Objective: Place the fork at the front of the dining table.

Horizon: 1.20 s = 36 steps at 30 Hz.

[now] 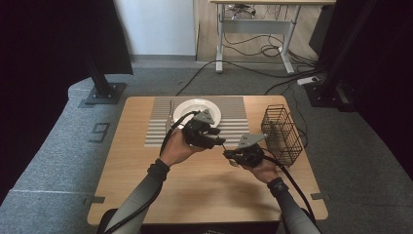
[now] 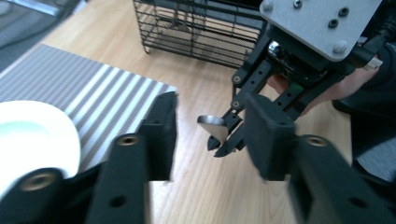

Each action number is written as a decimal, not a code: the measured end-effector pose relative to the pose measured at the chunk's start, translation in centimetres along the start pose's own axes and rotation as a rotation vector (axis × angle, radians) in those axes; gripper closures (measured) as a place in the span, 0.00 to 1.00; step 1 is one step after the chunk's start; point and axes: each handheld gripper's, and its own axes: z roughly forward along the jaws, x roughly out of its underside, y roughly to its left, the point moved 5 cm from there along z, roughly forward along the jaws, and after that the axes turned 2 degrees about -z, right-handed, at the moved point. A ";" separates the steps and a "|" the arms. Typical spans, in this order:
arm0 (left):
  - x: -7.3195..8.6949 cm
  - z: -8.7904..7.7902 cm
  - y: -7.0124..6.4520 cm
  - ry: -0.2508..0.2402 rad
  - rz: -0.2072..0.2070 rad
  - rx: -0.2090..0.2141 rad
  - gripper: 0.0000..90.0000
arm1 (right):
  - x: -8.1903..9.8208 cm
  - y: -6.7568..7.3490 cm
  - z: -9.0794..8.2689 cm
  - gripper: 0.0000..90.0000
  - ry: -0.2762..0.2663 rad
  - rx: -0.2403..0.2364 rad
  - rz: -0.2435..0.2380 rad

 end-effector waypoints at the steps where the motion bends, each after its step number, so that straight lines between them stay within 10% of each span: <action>1: 0.3 -0.2 0.1 -0.010 0.009 -0.032 0.44 | 0.1 -0.1 0.0 0.94 0.007 0.013 0.011; 10: 3.2 -0.3 -0.6 -0.017 0.036 -0.088 0.11 | 0.3 -0.7 0.0 0.94 0.022 0.057 0.046; 16: 7.9 0.8 -1.3 0.000 0.050 -0.146 0.00 | 0.6 -1.2 0.0 0.94 0.042 0.099 0.067; 26: 14.4 2.7 -2.2 0.002 -0.009 -0.165 0.00 | 0.9 -2.6 0.3 0.94 0.053 0.173 0.100; 36: 19.0 4.6 -3.5 0.132 0.009 -0.192 0.00 | 1.0 -5.3 0.3 0.94 0.068 0.287 0.155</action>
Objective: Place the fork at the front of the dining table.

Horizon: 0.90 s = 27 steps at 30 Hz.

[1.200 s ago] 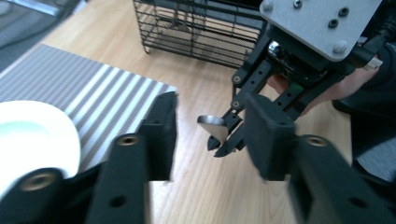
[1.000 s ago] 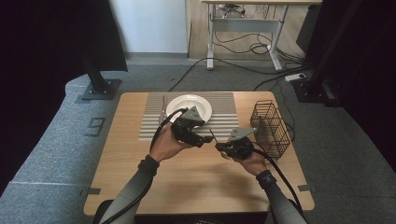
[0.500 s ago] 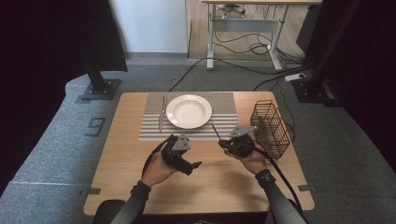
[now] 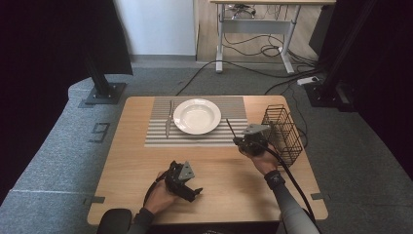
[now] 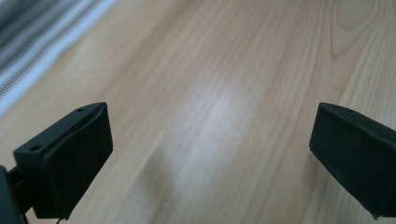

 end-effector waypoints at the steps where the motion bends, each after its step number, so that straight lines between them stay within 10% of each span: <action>1: 0.0 0.0 0.0 0.000 0.000 0.000 0.00 | -0.1 -0.2 0.1 0.94 0.001 0.006 0.001; 13: 1.0 0.8 0.3 0.041 -0.114 0.082 0.00 | -1.6 -2.6 2.0 0.94 0.018 0.078 0.052; 27: 1.0 0.8 0.3 0.040 -0.116 0.079 0.00 | -2.9 -6.3 5.4 0.94 0.066 0.165 0.104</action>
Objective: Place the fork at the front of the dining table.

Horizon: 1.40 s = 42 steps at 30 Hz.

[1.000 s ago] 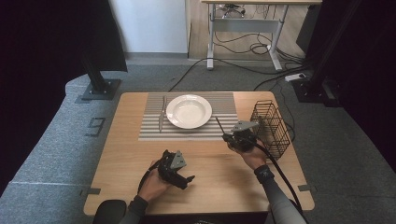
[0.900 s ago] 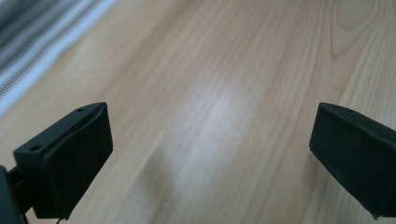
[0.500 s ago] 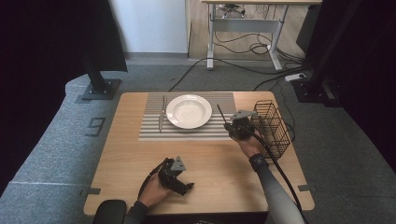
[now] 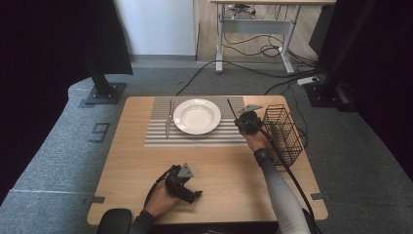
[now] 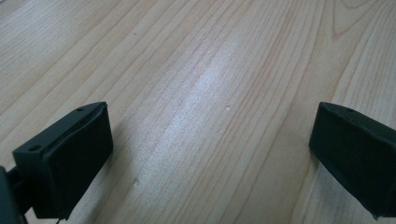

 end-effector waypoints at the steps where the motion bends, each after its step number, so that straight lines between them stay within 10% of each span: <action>1: 0.0 0.0 0.0 0.001 0.001 -0.001 0.00 | -0.1 -0.4 0.5 0.94 0.009 0.012 0.004; 42: 0.0 0.0 0.0 0.000 -0.005 -0.002 0.00 | 1.9 -3.7 8.8 0.94 0.143 0.072 0.117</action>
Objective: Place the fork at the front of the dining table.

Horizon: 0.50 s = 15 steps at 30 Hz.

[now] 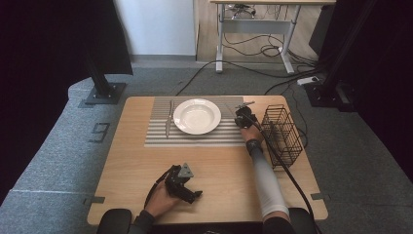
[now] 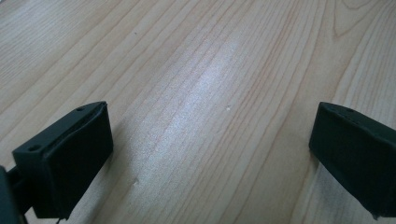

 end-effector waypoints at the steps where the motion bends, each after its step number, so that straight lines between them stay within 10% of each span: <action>1: 0.0 0.0 0.0 0.000 0.000 0.000 0.00 | 0.0 0.0 0.0 0.94 0.000 0.000 0.000; 15: 0.0 0.0 0.0 0.001 0.000 -0.001 0.00 | -0.1 -0.1 0.9 0.94 0.011 -0.005 0.011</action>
